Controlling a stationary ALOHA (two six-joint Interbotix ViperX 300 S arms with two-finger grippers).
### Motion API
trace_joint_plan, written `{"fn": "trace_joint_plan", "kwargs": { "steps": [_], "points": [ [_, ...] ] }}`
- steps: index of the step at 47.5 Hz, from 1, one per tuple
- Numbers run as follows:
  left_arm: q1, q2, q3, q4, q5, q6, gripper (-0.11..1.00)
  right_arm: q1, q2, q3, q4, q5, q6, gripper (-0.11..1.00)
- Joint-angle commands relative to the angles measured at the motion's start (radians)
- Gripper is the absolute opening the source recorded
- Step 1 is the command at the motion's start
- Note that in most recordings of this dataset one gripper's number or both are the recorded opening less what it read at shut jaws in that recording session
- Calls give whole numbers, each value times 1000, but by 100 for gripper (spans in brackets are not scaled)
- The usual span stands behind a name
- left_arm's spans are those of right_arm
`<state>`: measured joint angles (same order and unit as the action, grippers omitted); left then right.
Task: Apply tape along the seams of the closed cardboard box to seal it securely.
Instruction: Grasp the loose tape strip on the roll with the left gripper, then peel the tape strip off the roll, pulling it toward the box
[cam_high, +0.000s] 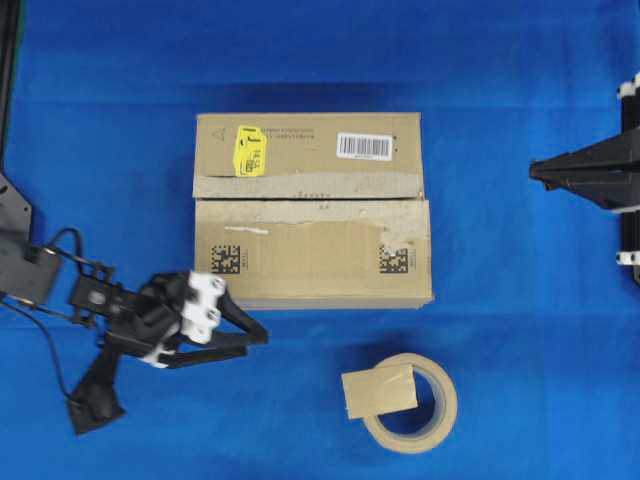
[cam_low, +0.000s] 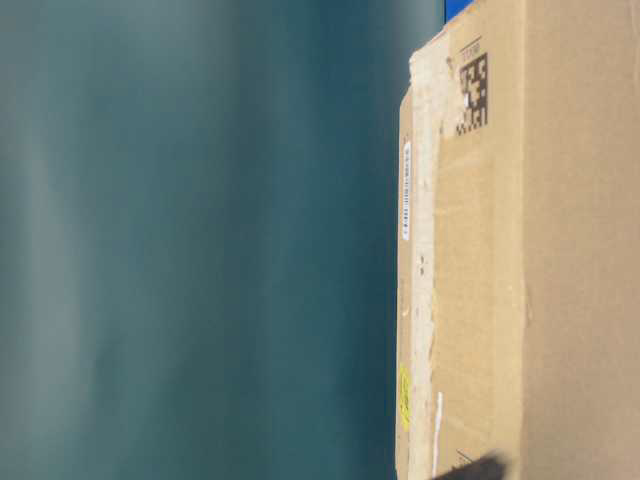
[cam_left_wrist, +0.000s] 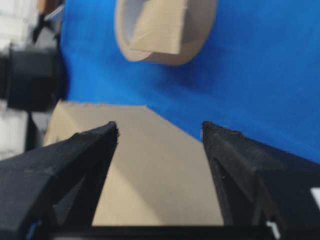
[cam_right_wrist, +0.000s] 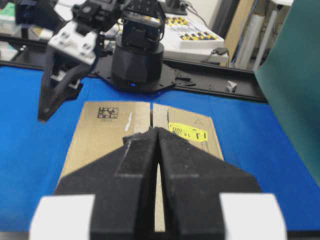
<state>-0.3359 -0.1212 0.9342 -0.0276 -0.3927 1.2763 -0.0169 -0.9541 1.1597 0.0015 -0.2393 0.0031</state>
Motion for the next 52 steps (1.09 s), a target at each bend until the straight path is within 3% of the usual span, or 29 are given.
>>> {"fn": "trace_joint_plan", "kwargs": {
  "steps": [1,19,52],
  "points": [
    [-6,54,-63,-9,-3,52,65,-2,9,-26,3,-11,2,0],
    [-18,311,-272,-9,-43,72,65,-2,8,-26,0,-9,-3,0],
    [-12,428,-423,-9,9,63,65,-3,15,-23,-3,21,-6,0]
  ]
}}
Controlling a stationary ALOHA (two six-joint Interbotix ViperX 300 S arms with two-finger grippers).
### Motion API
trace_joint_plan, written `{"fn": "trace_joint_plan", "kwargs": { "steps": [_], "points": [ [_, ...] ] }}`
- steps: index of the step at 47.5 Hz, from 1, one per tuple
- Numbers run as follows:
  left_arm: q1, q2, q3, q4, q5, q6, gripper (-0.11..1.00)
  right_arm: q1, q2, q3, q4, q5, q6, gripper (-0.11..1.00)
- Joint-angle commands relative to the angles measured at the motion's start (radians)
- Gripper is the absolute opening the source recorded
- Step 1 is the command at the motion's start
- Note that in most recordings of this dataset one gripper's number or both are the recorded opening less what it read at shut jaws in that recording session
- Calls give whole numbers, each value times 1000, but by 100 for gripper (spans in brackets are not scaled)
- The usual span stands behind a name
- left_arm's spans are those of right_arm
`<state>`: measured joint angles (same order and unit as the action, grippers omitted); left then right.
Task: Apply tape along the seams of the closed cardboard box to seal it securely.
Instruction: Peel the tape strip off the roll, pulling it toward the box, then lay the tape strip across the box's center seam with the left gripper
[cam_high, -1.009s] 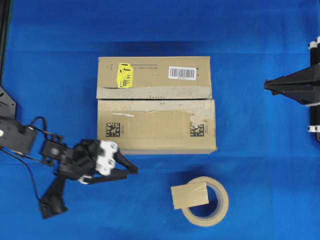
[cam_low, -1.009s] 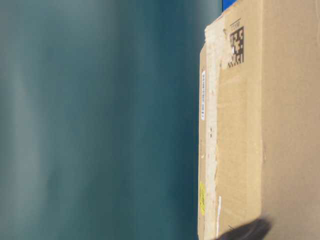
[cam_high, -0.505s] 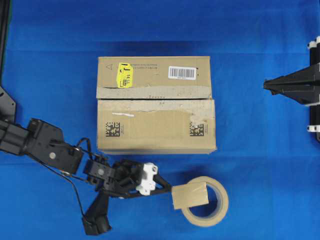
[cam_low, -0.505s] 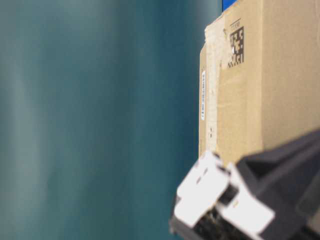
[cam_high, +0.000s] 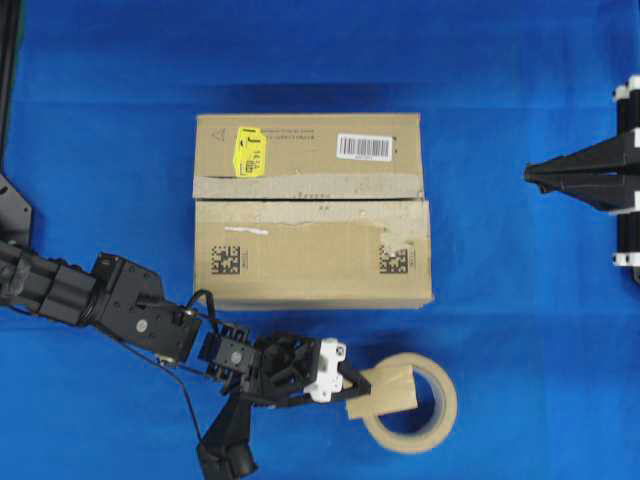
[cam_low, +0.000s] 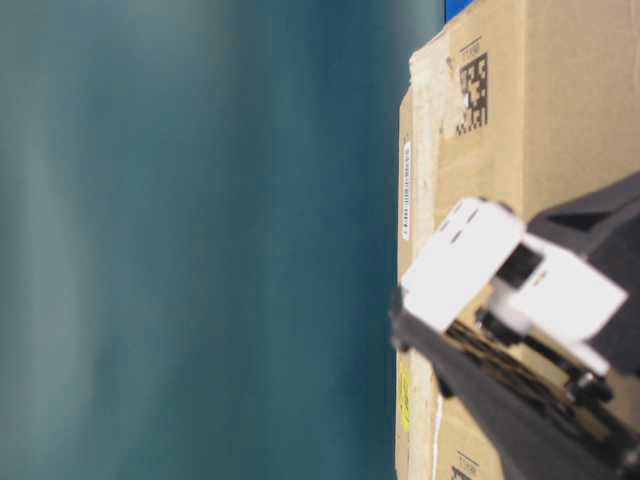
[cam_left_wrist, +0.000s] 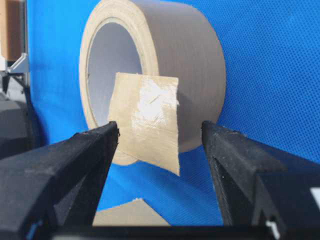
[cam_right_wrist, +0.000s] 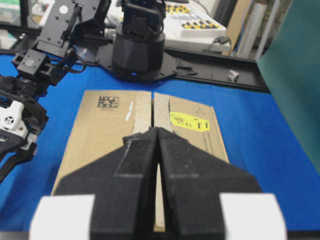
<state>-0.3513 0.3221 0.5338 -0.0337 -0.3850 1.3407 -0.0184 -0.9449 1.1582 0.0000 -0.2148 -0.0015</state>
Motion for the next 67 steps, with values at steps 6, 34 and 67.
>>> {"fn": "trace_joint_plan", "kwargs": {
  "steps": [6,34,67],
  "points": [
    [5,-17,-23,-2,9,-5,60,-2,6,-21,0,-3,-2,0],
    [5,-130,34,-2,97,0,0,0,6,-23,-2,5,-2,0],
    [147,-538,255,3,-49,169,0,-2,-28,-69,-2,32,-3,0]
  ]
}}
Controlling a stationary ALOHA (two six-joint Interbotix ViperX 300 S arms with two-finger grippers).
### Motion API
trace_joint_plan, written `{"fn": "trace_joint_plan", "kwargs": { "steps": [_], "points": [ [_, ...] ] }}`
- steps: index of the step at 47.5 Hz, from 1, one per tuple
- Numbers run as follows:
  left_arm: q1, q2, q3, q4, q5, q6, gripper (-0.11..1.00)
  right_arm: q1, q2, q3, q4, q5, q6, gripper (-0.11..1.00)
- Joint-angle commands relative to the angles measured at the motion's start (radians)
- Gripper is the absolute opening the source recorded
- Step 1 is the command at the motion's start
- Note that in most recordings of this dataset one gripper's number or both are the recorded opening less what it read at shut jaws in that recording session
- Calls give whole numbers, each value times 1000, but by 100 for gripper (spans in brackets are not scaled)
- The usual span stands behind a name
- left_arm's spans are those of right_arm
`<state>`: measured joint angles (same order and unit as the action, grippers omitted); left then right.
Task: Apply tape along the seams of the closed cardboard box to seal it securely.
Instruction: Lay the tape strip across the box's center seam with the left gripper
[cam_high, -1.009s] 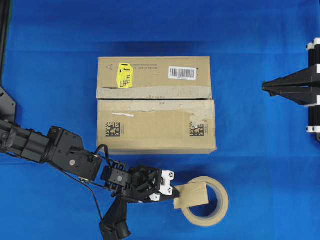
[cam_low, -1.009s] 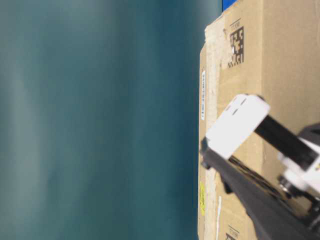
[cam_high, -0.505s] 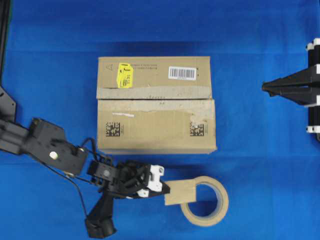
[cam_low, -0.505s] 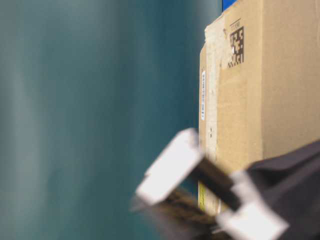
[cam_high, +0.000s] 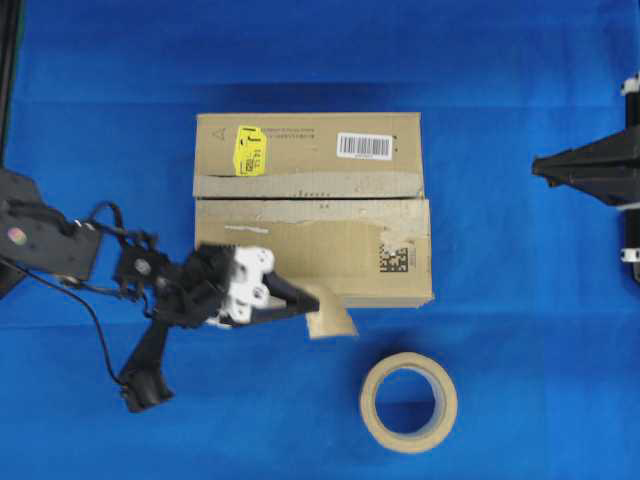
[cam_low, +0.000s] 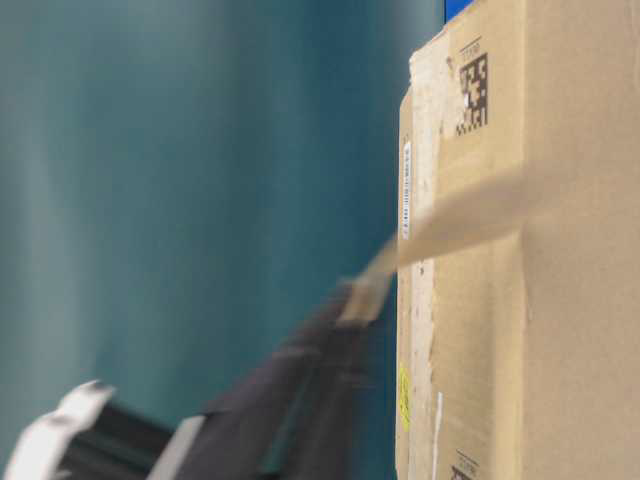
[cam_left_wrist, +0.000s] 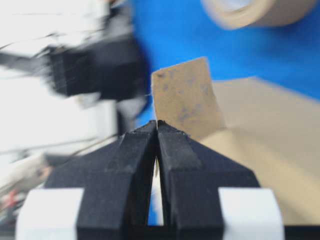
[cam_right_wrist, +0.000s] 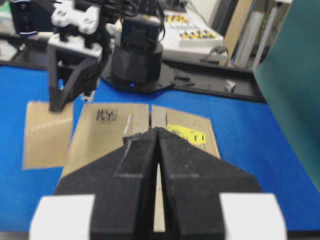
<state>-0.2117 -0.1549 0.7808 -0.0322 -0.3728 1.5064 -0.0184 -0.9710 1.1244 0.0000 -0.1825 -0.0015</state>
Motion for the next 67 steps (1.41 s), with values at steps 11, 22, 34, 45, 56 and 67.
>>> {"fn": "trace_joint_plan", "kwargs": {
  "steps": [11,22,34,45,56,67],
  "points": [
    [63,-135,37,14,-89,6,0,-2,-3,-63,-6,32,-5,0],
    [141,-117,8,18,-38,8,0,-2,-3,-77,-17,34,-14,0],
    [215,-44,-83,18,107,6,0,-2,-2,-78,-37,34,-14,0],
    [219,-15,-124,18,250,6,0,-2,-3,-78,-41,43,-15,0],
    [253,-40,-92,18,302,9,0,0,5,-78,-58,38,-17,0],
    [258,-69,-63,14,390,152,0,-2,18,-78,-60,35,-15,0]
  ]
}}
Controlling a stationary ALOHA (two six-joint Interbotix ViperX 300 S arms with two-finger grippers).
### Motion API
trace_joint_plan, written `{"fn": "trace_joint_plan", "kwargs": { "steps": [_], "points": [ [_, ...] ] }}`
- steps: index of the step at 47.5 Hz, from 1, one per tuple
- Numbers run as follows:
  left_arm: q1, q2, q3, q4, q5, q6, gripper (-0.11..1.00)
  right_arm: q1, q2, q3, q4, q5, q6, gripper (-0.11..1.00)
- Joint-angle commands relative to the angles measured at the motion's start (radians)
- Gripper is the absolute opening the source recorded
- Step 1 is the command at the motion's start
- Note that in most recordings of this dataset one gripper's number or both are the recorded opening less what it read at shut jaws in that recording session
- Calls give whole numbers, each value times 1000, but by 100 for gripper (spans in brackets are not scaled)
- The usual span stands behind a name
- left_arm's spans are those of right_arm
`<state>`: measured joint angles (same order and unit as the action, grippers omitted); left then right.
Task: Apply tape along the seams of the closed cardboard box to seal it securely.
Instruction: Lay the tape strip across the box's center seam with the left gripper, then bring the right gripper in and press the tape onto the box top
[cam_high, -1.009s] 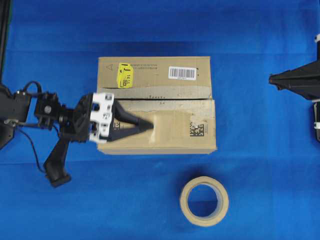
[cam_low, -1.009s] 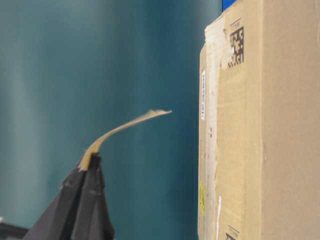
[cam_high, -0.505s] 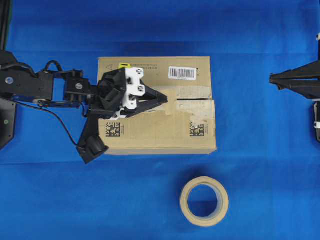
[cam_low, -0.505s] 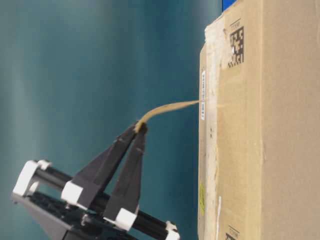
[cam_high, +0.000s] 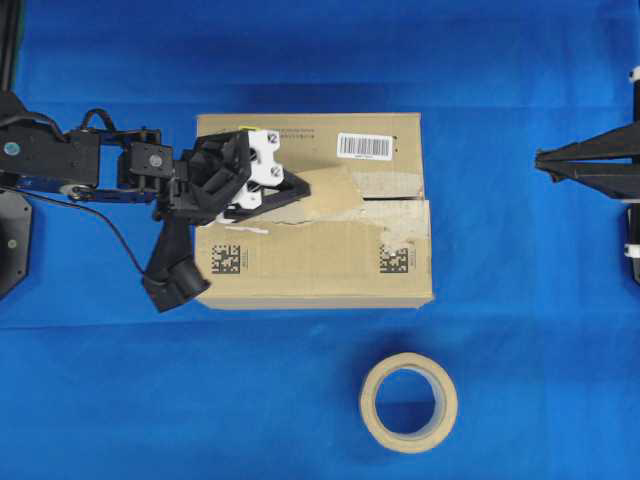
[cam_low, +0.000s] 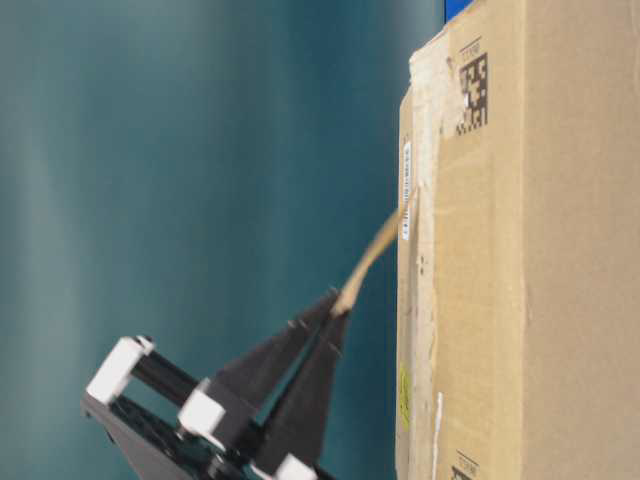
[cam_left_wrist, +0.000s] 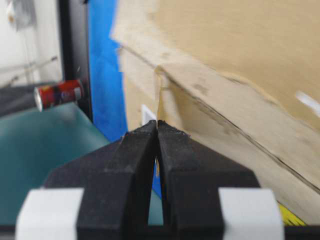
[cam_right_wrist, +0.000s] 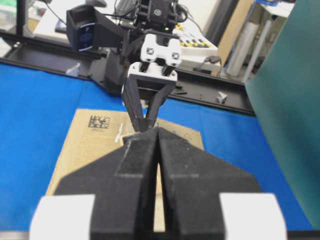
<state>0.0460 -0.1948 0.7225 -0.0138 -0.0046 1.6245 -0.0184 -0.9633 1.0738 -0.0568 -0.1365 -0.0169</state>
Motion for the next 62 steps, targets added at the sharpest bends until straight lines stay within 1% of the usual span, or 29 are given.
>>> {"fn": "trace_joint_plan", "kwargs": {
  "steps": [1,5,20,32,42,52,53,55,58,59,62],
  "points": [
    [0,-31,-3,-5,29,49,0,-2,11,-26,-3,-12,-2,0],
    [0,-31,-2,-9,57,87,0,-2,15,-26,-3,-18,0,0],
    [5,-23,-9,-11,118,107,0,-2,60,-21,-3,-77,6,0],
    [5,-23,-9,-11,149,109,0,-2,183,-35,9,-176,18,0],
    [2,-21,-8,-11,152,109,0,-2,333,-77,48,-262,18,0],
    [-3,-21,-9,-9,152,110,0,-14,494,-150,104,-281,26,1],
    [-3,-21,-9,-11,150,109,0,-15,508,-158,110,-282,26,2],
    [-3,-21,-12,-9,150,109,0,-23,541,-178,118,-279,26,10],
    [-3,-21,-12,-9,150,109,0,-32,578,-201,121,-278,26,29],
    [-3,-21,-11,-9,152,109,0,-35,591,-210,123,-278,26,37],
    [-3,-21,-9,-9,152,107,0,-40,624,-235,123,-278,26,54]
  ]
}}
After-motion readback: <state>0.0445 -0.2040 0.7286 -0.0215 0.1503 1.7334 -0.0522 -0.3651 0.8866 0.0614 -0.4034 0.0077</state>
